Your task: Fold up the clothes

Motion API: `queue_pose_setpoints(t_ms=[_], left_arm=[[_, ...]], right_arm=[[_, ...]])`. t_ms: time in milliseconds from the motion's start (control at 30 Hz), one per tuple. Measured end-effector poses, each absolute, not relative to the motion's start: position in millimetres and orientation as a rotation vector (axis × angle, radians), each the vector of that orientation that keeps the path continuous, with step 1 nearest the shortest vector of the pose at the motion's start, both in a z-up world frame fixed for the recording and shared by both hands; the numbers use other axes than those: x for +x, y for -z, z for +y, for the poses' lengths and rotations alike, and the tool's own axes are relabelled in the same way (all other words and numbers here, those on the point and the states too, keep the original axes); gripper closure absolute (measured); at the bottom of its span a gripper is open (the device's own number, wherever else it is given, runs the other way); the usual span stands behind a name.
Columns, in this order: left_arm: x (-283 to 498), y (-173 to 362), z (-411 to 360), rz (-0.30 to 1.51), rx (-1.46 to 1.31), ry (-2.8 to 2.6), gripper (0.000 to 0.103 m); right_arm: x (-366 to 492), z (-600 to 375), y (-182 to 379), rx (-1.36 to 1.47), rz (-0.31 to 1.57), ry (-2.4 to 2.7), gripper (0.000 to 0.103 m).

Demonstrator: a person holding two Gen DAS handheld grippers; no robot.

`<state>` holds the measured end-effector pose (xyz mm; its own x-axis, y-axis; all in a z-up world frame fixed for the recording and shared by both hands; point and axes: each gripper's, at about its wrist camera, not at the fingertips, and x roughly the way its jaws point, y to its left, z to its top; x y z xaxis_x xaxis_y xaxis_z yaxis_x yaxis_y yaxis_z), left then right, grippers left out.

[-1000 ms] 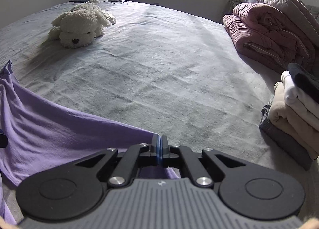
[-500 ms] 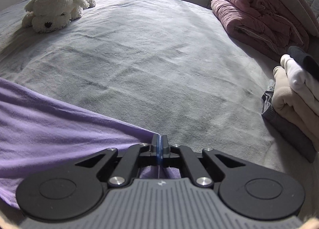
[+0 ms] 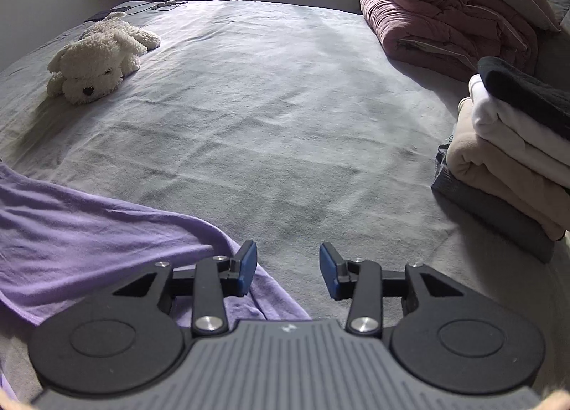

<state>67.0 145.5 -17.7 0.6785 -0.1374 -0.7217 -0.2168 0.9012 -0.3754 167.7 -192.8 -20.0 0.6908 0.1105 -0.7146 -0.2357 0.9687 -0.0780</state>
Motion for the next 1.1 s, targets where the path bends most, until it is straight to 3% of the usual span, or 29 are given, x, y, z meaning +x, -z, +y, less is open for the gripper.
queue_pose_setpoints(t_ms=[433, 833, 933, 1033, 1100], left_arm=[[64.9, 16.5, 134.6, 0.833, -0.438, -0.015, 0.062], [63.3, 17.1, 130.2, 0.838, -0.430, -0.004, 0.061], [63.4, 18.5, 126.8, 0.843, -0.422, -0.003, 0.061], [63.9, 20.1, 122.2, 0.846, -0.409, 0.001, 0.061], [64.8, 21.7, 120.5, 0.850, -0.403, 0.003, 0.061]], right_arm=[[106.6, -225.7, 10.0, -0.059, 0.778, -0.194, 0.060], [70.1, -245.6, 39.1, -0.202, 0.848, -0.122, 0.063], [66.0, -254.3, 46.7, -0.241, 0.877, -0.095, 0.075], [67.9, -261.8, 46.6, -0.273, 0.868, -0.072, 0.099], [71.6, -265.6, 44.2, -0.287, 0.860, -0.052, 0.100]])
